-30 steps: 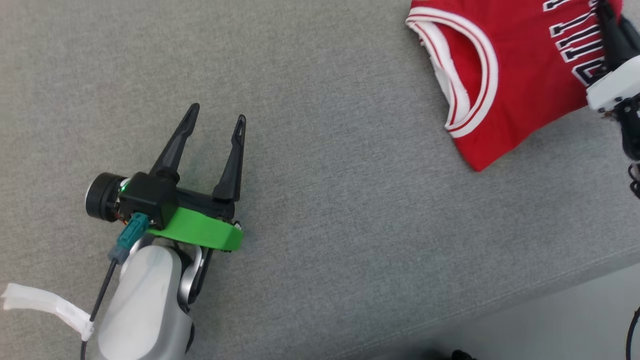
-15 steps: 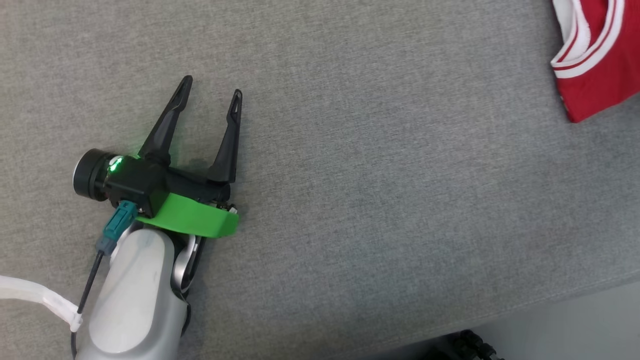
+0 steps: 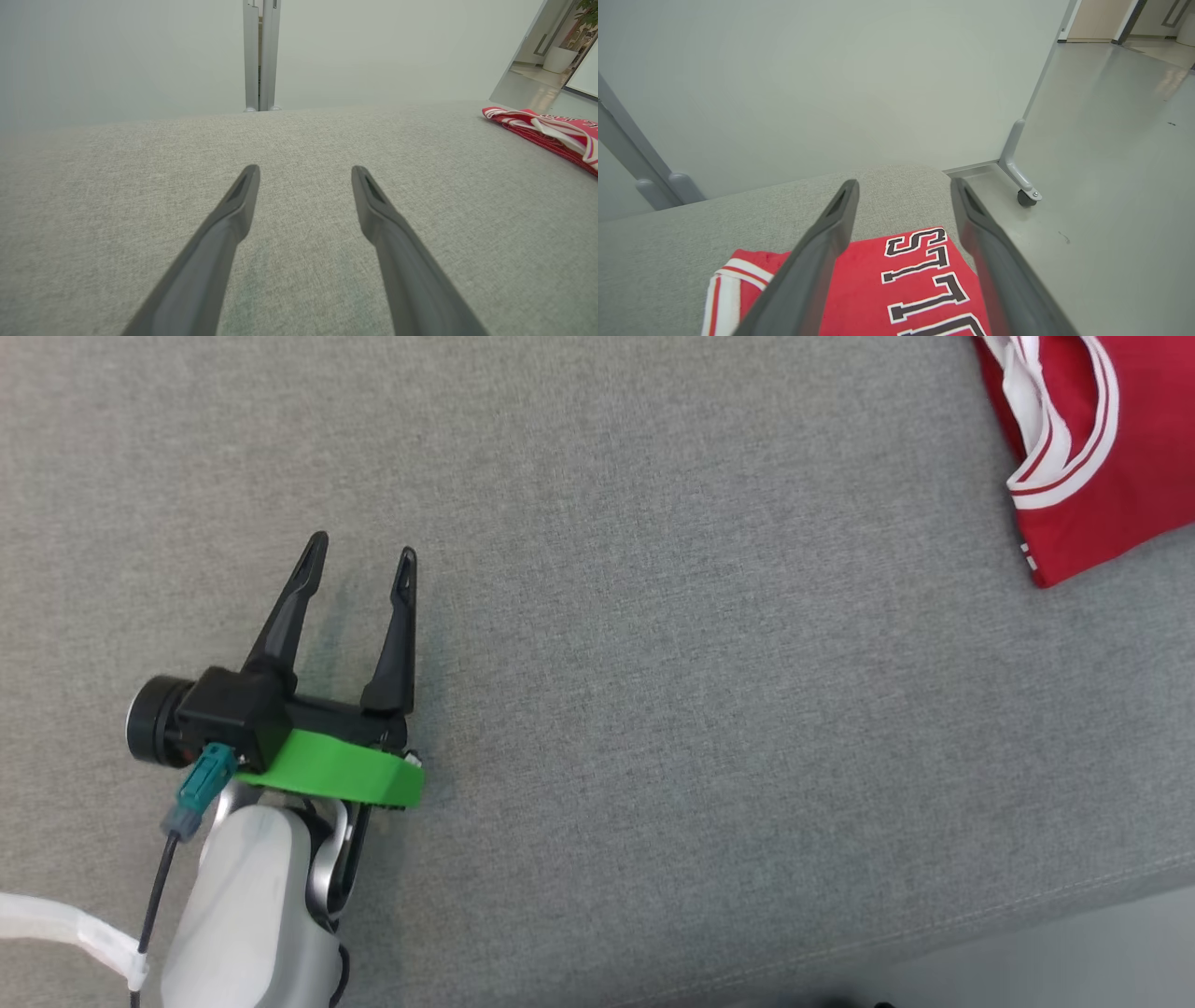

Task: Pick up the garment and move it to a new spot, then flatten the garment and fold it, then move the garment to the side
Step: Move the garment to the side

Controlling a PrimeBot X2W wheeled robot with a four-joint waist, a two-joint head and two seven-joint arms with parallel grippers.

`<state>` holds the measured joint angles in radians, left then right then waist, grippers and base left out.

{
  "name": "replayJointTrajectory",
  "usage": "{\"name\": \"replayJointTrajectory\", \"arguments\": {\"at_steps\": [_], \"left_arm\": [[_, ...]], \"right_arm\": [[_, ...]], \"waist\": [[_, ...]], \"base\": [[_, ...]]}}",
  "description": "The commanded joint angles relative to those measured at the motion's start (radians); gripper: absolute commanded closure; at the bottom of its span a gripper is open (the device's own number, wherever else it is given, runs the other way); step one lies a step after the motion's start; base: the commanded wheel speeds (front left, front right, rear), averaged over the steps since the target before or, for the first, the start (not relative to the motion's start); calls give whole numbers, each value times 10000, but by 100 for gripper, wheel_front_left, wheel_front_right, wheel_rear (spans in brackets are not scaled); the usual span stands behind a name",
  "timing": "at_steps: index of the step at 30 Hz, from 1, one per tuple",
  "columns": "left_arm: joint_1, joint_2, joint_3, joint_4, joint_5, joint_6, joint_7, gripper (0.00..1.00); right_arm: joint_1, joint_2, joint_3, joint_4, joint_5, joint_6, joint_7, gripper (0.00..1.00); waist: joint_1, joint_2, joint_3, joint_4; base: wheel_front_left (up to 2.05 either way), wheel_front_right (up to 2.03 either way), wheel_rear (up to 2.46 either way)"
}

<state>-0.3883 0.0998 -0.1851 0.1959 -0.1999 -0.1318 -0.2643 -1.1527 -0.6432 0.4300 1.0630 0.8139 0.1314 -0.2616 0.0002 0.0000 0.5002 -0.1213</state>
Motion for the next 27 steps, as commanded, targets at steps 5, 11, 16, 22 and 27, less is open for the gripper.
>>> {"name": "replayJointTrajectory", "arguments": {"at_steps": [5,11,16,22,27], "left_arm": [[808,-75,478,79,-178,18,5,0],[1541,-61,1051,92,-236,18,5,0],[2011,-100,1417,155,-276,18,5,0],[2336,-152,1663,252,-326,18,5,0],[2677,-204,1971,325,-290,32,5,0]], "right_arm": [[1104,397,-359,-1590,-788,-14,-34,0],[2540,955,-292,-3313,-1275,-14,-32,0],[3841,1327,-382,-4429,-1323,-14,-32,0],[5578,1842,-752,-5361,-1383,-14,-32,0],[7024,2440,-1529,-5981,-1987,-12,-32,0]], "waist": [[-2,0,-2258,458],[-2,0,-3508,739],[-2,0,-4165,937],[-2,0,-4562,1117],[-2,0,-4849,1141]], "base": [[0,0,0],[0,0,0],[0,0,0],[0,0,0],[0,0,0]]}}
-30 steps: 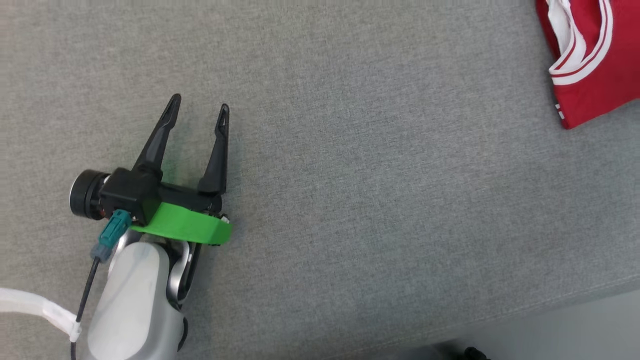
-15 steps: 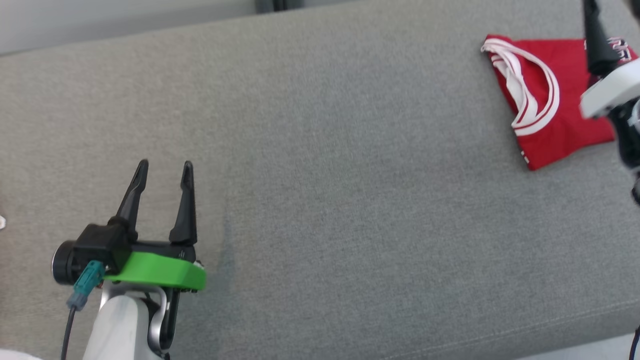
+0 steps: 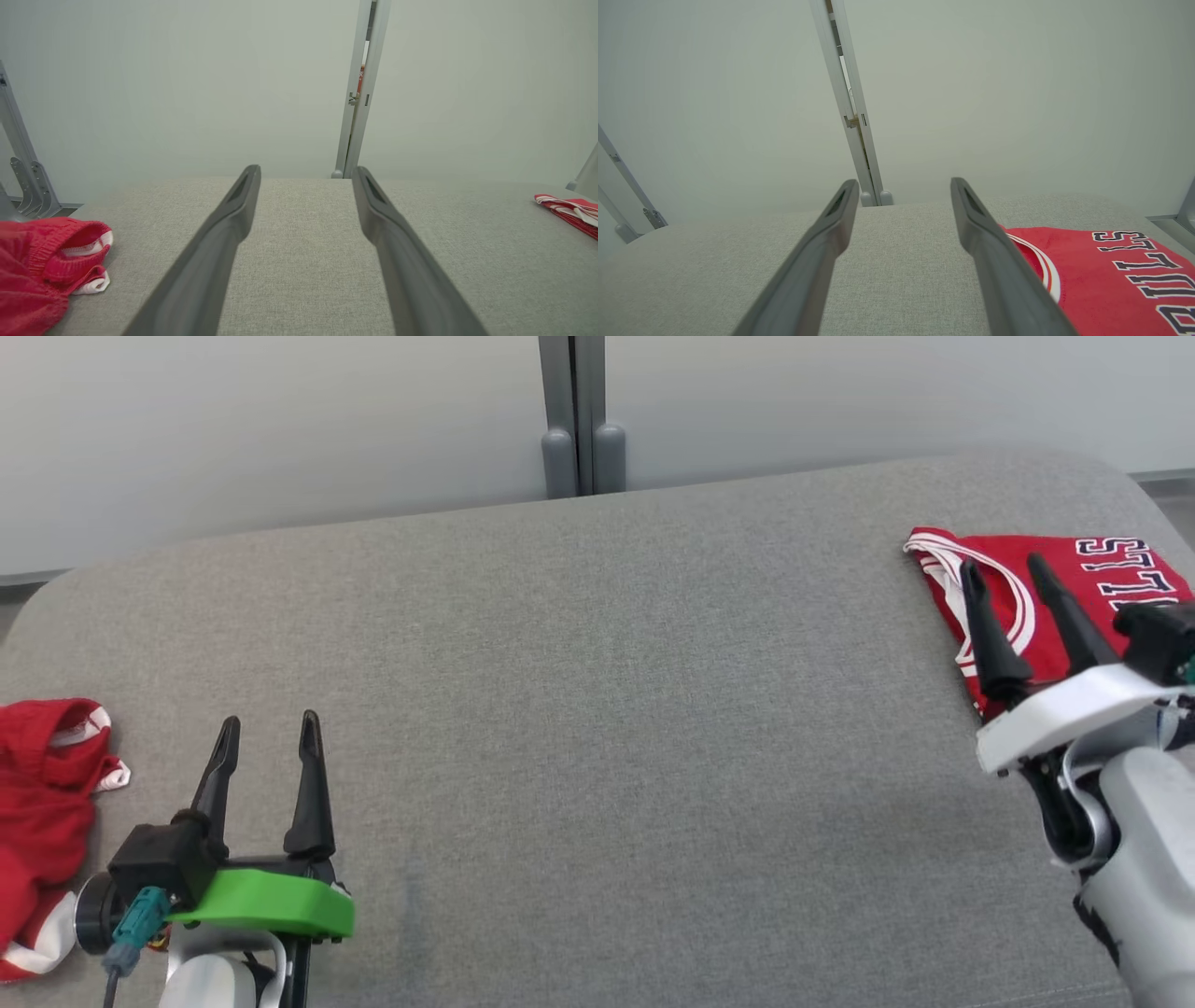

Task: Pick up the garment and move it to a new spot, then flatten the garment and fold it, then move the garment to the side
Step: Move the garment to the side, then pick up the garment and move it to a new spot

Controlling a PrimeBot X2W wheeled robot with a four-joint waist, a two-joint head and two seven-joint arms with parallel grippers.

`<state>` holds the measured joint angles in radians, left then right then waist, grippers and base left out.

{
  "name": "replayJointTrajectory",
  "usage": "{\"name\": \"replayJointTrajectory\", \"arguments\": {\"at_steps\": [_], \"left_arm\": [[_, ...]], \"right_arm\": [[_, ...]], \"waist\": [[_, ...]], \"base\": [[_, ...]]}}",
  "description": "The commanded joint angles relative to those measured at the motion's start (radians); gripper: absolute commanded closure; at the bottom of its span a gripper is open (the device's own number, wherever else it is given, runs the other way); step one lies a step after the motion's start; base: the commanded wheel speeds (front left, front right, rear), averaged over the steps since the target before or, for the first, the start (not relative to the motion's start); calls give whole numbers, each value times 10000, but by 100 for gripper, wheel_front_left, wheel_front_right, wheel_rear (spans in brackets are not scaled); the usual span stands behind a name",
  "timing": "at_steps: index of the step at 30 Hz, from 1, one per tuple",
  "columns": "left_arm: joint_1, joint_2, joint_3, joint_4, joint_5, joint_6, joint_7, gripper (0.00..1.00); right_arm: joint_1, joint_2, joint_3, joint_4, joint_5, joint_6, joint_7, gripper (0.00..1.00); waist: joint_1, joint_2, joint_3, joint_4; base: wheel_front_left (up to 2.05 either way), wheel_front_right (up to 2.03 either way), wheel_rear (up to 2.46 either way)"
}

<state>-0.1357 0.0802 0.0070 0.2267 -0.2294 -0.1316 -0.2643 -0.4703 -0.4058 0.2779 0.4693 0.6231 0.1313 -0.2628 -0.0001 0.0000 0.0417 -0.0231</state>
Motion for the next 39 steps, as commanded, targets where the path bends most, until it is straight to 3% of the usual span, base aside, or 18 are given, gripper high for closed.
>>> {"name": "replayJointTrajectory", "arguments": {"at_steps": [1,8,17,39], "left_arm": [[217,-35,116,27,-52,32,5,0],[708,-187,337,-58,-53,29,5,0],[988,-244,433,-115,112,23,5,0],[963,-287,278,-223,291,18,5,0]], "right_arm": [[546,180,-178,-100,-238,-10,-21,0],[2302,978,-1377,-1040,-1239,-6,-21,0],[3314,1631,-1846,-2045,-2285,-7,-21,0],[3255,1764,-1829,-1902,-2415,-7,-22,0]], "waist": [[1,0,-334,175],[1,0,-506,291],[1,0,-519,325],[1,0,-490,355]], "base": [[0,0,0],[0,0,0],[0,0,0],[0,0,0]]}}
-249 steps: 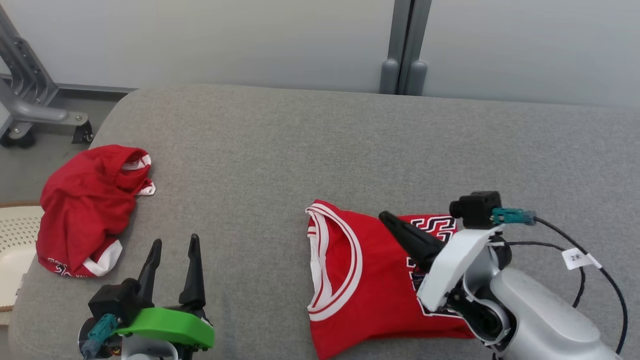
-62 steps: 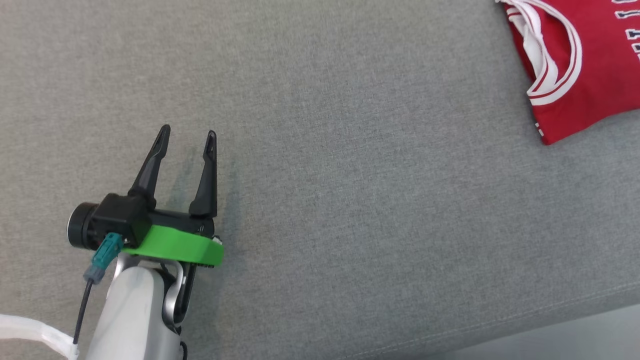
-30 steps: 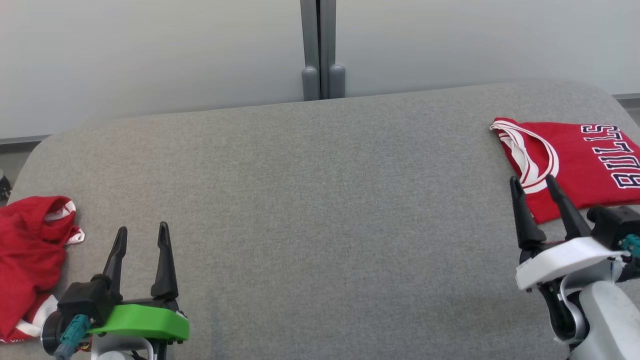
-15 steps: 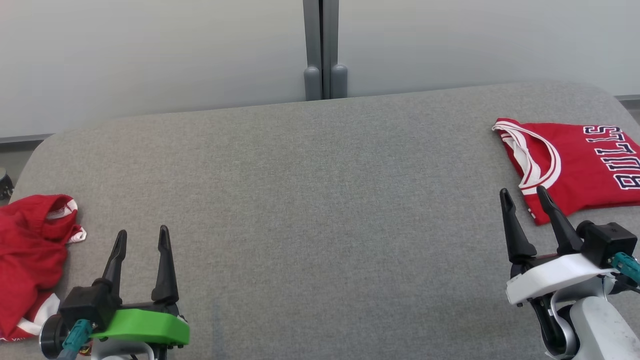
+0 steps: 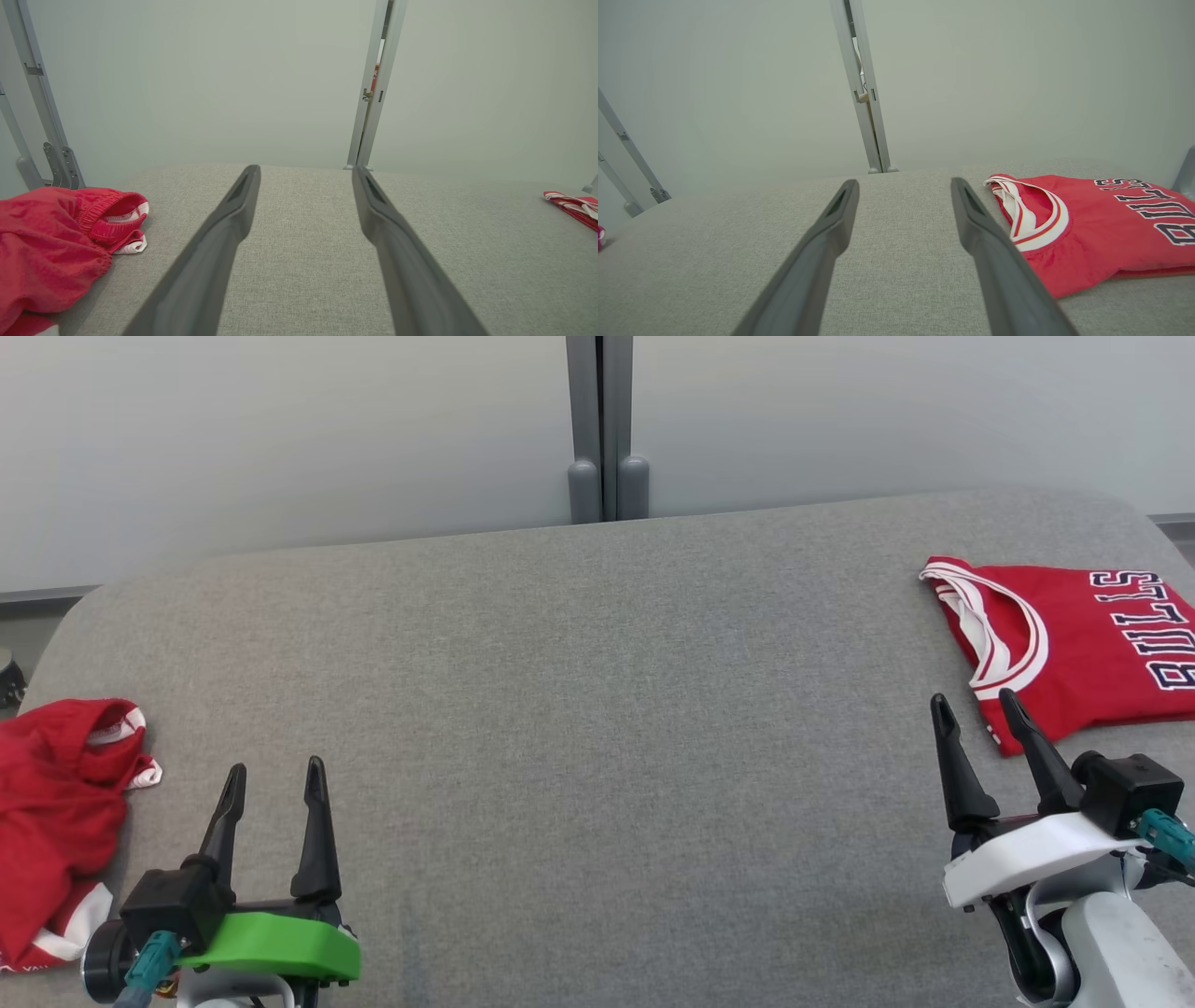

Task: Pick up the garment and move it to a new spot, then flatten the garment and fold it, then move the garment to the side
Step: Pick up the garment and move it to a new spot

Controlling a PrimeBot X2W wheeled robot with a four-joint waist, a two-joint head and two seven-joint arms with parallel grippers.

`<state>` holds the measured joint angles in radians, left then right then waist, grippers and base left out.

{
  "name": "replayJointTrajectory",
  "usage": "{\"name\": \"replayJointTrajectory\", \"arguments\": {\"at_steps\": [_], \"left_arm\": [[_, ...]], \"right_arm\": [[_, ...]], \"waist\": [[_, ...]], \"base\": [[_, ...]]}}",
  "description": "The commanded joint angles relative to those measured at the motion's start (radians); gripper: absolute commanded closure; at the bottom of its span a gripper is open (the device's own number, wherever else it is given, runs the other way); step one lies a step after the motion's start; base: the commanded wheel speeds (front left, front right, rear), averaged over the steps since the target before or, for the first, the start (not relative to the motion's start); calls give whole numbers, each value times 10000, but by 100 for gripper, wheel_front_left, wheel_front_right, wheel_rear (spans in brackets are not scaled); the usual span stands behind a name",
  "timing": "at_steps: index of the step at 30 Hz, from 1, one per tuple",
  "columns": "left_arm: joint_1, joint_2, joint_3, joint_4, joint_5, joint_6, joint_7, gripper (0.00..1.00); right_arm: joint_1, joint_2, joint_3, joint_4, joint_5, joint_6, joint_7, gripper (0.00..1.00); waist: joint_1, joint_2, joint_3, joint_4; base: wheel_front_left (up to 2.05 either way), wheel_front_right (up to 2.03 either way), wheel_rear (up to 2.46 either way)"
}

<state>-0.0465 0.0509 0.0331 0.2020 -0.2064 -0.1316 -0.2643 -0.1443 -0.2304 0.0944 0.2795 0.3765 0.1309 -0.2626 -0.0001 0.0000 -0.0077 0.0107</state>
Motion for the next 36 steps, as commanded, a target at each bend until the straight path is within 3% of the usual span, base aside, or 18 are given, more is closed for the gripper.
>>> {"name": "replayJointTrajectory", "arguments": {"at_steps": [1,10,27,36], "left_arm": [[50,5,6,35,48,18,5,0],[-175,13,304,176,128,77,5,0],[-21,14,818,423,93,422,5,0],[-89,12,859,584,29,415,6,0]], "right_arm": [[-15,10,12,-7,55,-3,-24,0],[-156,95,367,-2,139,-2,-24,0],[-287,177,1152,3,375,-3,-24,0],[-301,179,1273,73,456,-3,-24,0]], "waist": [[1,0,7,42],[1,0,54,817],[1,0,107,3332],[1,0,94,3823]], "base": [[0,0,0],[0,0,0],[0,0,0],[0,0,0]]}}
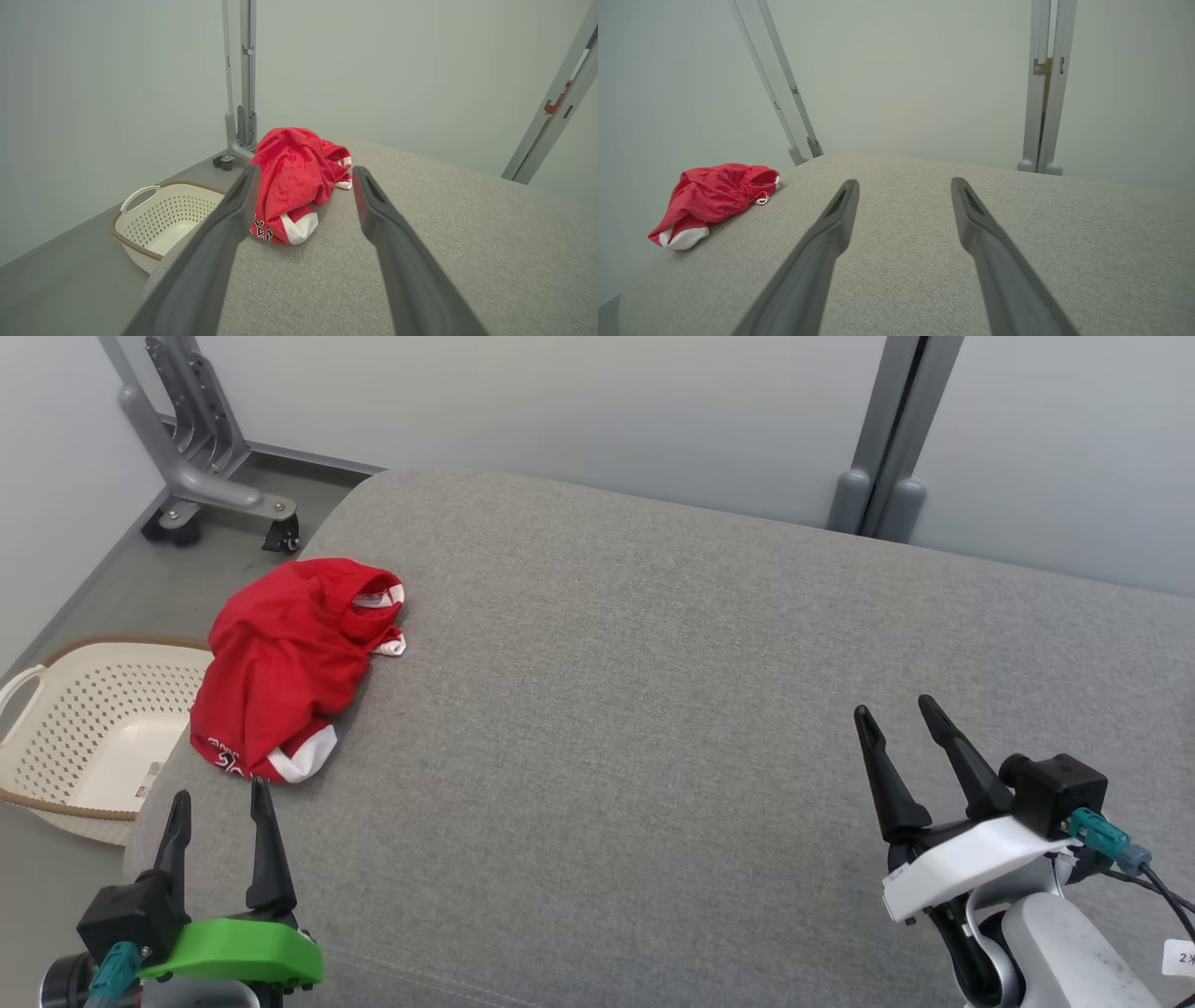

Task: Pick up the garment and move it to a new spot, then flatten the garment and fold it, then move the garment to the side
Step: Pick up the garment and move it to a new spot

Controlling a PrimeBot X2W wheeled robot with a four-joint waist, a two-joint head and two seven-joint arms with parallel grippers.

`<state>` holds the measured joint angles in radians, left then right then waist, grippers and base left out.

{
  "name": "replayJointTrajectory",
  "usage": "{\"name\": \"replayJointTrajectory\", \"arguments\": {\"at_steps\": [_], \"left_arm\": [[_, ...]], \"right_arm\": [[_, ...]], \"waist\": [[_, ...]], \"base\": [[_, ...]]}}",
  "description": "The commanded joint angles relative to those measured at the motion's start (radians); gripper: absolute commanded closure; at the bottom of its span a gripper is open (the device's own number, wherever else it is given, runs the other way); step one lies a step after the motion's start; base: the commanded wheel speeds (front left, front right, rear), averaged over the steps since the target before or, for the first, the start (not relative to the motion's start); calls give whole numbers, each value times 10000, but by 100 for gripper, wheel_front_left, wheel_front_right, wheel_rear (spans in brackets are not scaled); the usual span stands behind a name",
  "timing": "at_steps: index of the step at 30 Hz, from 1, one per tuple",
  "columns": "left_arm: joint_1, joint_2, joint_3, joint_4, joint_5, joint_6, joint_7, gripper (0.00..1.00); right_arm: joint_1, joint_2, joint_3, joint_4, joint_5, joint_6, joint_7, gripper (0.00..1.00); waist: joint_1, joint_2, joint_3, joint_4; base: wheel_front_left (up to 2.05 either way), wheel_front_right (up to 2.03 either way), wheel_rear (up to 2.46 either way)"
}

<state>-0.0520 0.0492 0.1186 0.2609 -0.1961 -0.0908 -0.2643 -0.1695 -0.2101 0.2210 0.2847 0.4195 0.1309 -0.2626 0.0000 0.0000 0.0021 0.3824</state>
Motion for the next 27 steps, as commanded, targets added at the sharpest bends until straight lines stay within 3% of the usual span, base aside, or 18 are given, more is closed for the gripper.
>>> {"name": "replayJointTrajectory", "arguments": {"at_steps": [1,11,19,27], "left_arm": [[-48,29,8,19,-81,3,6,0],[-783,186,76,314,-285,50,507,0],[-2869,1187,368,-114,-784,66,2852,0],[-5023,2258,1231,1331,-2045,-10,5073,0]], "right_arm": [[-49,-17,13,20,31,-3,-24,0],[-241,-118,195,-173,75,-3,-24,0],[-676,-465,221,-532,44,-3,-24,0],[-1396,-687,510,-725,95,-3,-24,0]], "waist": [[0,0,-6,122],[0,0,280,-54],[0,0,1328,-546],[0,0,2705,-1496]], "base": [[0,0,0],[0,0,0],[0,0,0],[0,0,0]]}}
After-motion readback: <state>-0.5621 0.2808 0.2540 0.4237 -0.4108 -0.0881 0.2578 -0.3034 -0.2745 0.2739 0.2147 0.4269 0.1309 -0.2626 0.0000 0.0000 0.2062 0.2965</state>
